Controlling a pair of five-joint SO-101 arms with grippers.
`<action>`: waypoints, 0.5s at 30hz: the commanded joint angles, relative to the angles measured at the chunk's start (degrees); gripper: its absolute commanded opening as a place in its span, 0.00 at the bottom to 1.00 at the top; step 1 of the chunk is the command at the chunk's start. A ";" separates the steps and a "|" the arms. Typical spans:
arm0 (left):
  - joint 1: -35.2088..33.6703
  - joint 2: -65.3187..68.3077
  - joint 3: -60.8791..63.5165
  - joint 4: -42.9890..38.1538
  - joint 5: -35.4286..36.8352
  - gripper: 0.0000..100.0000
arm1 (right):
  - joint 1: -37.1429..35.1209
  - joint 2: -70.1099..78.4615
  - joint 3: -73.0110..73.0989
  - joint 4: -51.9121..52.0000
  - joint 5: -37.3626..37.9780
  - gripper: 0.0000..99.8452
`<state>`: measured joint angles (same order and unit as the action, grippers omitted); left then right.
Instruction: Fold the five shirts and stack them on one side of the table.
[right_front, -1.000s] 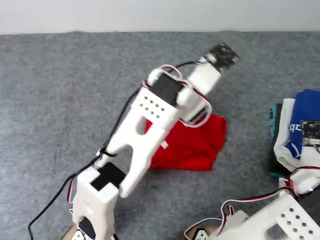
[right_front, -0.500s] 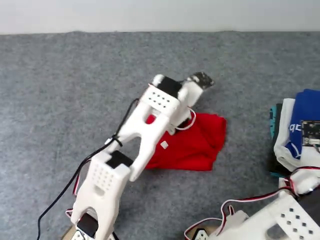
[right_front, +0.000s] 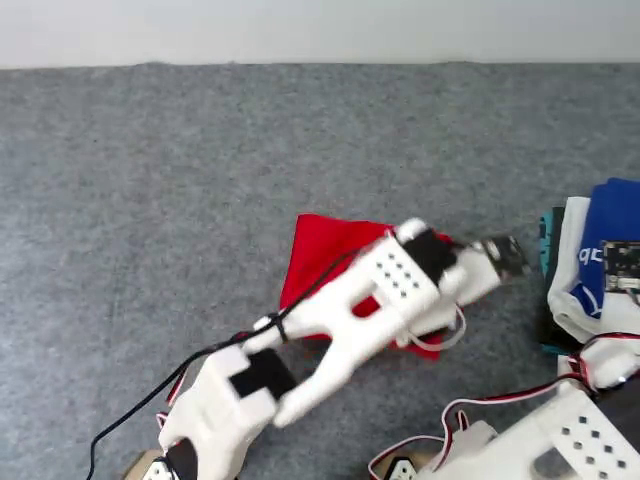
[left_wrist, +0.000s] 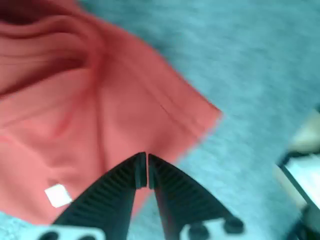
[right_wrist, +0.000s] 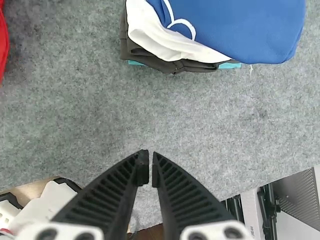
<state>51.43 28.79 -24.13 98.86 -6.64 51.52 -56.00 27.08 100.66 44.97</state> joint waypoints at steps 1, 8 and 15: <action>-0.79 -9.32 2.51 1.67 -0.18 0.01 | 0.66 -0.48 -0.35 2.24 0.18 0.03; -15.38 -9.85 2.33 -3.60 -0.35 0.01 | 0.66 -0.48 -0.35 2.24 0.18 0.03; -20.13 0.44 2.33 -11.25 -0.62 0.01 | 0.66 -0.48 -0.26 2.24 0.18 0.03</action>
<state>31.91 27.30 -21.58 90.86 -6.37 51.52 -56.00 27.08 100.66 44.97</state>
